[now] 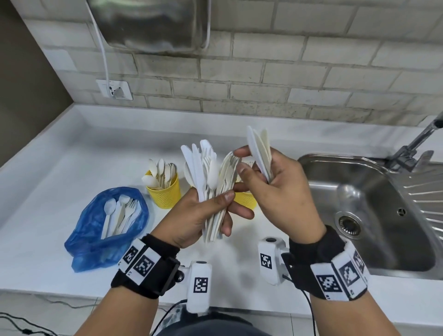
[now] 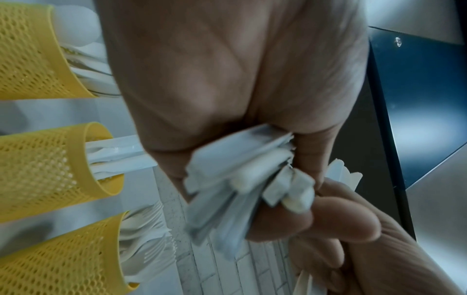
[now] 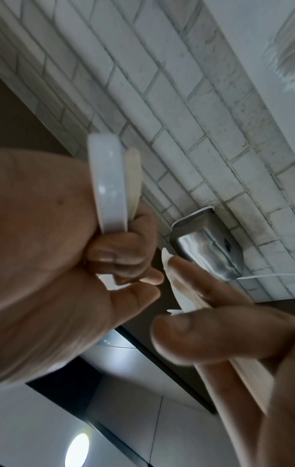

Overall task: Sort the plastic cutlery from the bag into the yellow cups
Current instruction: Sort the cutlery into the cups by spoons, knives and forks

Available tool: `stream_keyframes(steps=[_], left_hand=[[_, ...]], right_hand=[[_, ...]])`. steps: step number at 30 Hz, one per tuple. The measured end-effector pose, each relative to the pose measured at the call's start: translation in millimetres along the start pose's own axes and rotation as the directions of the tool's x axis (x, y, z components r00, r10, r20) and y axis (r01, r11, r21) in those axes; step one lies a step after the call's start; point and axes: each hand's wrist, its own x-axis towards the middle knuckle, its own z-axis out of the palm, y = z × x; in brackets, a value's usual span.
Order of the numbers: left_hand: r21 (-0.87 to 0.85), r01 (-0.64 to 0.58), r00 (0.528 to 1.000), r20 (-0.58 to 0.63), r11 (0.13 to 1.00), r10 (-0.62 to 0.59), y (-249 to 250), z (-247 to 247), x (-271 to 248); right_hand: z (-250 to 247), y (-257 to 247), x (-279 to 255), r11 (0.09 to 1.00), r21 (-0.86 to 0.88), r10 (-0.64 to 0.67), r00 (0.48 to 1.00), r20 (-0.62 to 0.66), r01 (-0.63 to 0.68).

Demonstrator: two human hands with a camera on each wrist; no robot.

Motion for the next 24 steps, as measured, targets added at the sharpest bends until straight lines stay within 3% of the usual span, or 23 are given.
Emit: stream_keyframes(steps=[3,12,16,21,24], left_hand=[[-0.024,0.011,1.0,0.007,1.0,-0.011,-0.3,-0.7,-0.1],[-0.006,0.066,0.997,0.043,0.998,-0.066,-0.1,-2.3,-5.4],[0.029,0.097,0.994,0.045,0.995,-0.098,-2.2,-4.5,-6.6],[0.088,0.105,0.994,0.03,0.991,-0.108,-4.1,-6.3,-9.0],[0.116,0.078,0.996,0.026,0.99,-0.082,-3.7,-8.2,-9.8]], right_hand=[[-3.0,-1.8,4.4,0.995,-0.102,0.02,0.996,0.091,-0.011],[-12.0,-14.0,16.1,0.98,-0.197,0.023,0.973,0.229,0.023],[-18.6,-11.1,26.4,0.912,-0.389,0.0,0.951,0.309,0.127],[-27.8,-16.9,38.9,0.801,-0.521,0.001,0.87,0.493,0.295],[-39.7,-20.7,47.5,0.791,-0.541,0.0,0.883,0.469,0.287]])
